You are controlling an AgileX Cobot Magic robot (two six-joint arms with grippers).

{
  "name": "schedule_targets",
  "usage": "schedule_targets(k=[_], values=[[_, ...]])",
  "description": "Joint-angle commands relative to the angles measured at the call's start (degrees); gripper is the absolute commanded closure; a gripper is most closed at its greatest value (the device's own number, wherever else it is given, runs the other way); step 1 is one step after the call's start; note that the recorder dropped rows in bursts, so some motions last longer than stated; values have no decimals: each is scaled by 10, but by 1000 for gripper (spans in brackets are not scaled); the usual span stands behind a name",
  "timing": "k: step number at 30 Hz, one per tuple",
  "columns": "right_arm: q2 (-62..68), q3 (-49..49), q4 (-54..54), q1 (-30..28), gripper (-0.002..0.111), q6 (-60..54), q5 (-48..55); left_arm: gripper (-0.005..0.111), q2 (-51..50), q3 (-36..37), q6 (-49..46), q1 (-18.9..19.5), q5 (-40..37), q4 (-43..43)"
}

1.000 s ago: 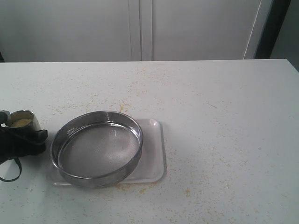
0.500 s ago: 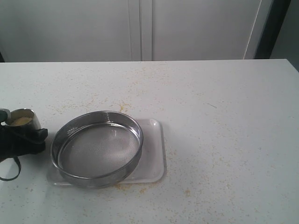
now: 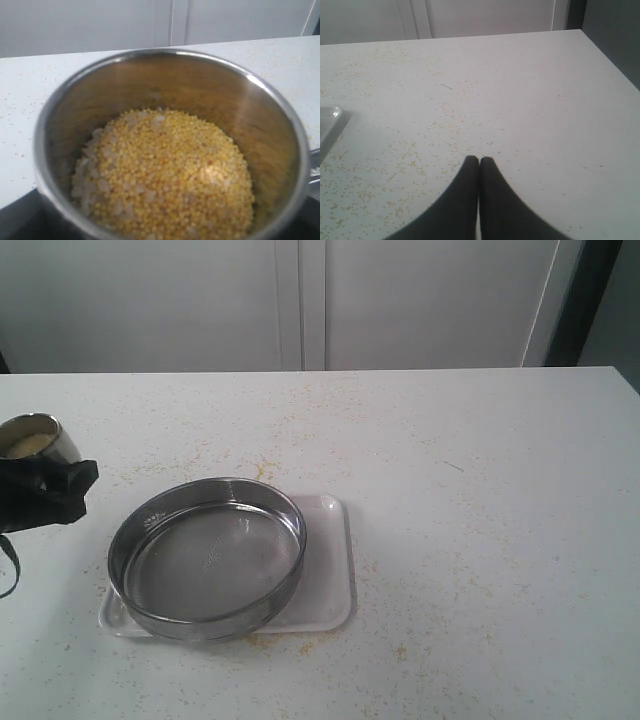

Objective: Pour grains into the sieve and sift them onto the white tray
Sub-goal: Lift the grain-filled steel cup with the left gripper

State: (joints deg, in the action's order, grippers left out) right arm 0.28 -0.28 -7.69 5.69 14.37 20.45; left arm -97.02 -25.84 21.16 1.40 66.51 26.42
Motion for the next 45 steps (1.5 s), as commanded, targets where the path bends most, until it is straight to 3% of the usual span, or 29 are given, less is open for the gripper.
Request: schedule_targets(k=[1,7,17,33,45], values=[[-3,3,0,-5,108,1,-9,106,59,18,35,1,-18,-4],[-3,3,0,-5,108,1,-9,106,176,21,102,1,-178,28],[-3,3,0,-5,108,1,-9,106,286,21,105,1,-308,46],[-3,3,0,-5,108,1,-9,107,286,1,130,1,-329,46],[-3,3,0,-5,108,1,-9,107,243,-75,93,-88,-483,46]])
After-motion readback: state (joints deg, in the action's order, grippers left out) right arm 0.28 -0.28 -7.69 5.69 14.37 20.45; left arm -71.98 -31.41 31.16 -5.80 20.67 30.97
